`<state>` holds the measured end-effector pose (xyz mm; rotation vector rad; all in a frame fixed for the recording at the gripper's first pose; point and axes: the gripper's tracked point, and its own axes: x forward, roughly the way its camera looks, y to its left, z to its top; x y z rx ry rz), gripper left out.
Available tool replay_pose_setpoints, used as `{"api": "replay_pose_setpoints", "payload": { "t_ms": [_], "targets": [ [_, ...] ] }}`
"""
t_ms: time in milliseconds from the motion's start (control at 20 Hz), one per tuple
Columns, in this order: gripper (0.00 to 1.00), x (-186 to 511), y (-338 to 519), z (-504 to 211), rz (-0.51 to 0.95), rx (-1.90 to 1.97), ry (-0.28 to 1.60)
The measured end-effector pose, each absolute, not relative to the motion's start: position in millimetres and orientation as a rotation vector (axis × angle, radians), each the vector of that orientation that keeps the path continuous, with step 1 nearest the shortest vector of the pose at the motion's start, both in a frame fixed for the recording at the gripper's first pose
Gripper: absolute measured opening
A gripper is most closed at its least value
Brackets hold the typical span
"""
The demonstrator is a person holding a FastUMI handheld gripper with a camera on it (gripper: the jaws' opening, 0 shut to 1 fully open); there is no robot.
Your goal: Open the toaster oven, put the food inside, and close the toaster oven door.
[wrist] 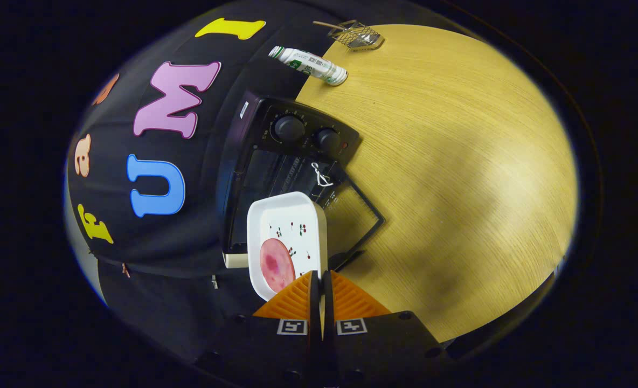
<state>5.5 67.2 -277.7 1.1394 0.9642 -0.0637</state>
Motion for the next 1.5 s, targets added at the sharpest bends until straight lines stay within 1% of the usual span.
{"api": "replay_pose_setpoints", "payload": {
  "t_ms": [300, 500, 700, 850, 1000, 1100, 1200, 1250, 1300, 1350, 1450, 1500],
  "targets": [
    [0.05, 64, 89, -307, -0.110, 1.195, 1.014],
    [0.05, 108, 106, -308, -0.098, 1.295, 0.971],
    [0.05, 140, 104, -318, -0.152, 1.344, 0.899],
    [0.05, 151, 97, -327, -0.203, 1.306, 0.833],
    [0.06, 156, 101, -328, -0.197, 1.302, 0.817],
    [0.12, 156, 106, -316, -0.168, 1.300, 0.779],
    [0.23, 149, 111, -309, -0.125, 1.275, 0.780],
    [0.34, 142, 116, -306, -0.101, 1.258, 0.788],
    [0.42, 133, 120, -302, -0.071, 1.238, 0.799],
    [0.55, 124, 127, -297, -0.036, 1.219, 0.809],
    [1.00, 103, 139, -291, 0.036, 1.179, 0.840],
    [0.98, 93, 140, -288, 0.050, 1.137, 0.846]
  ]
}}
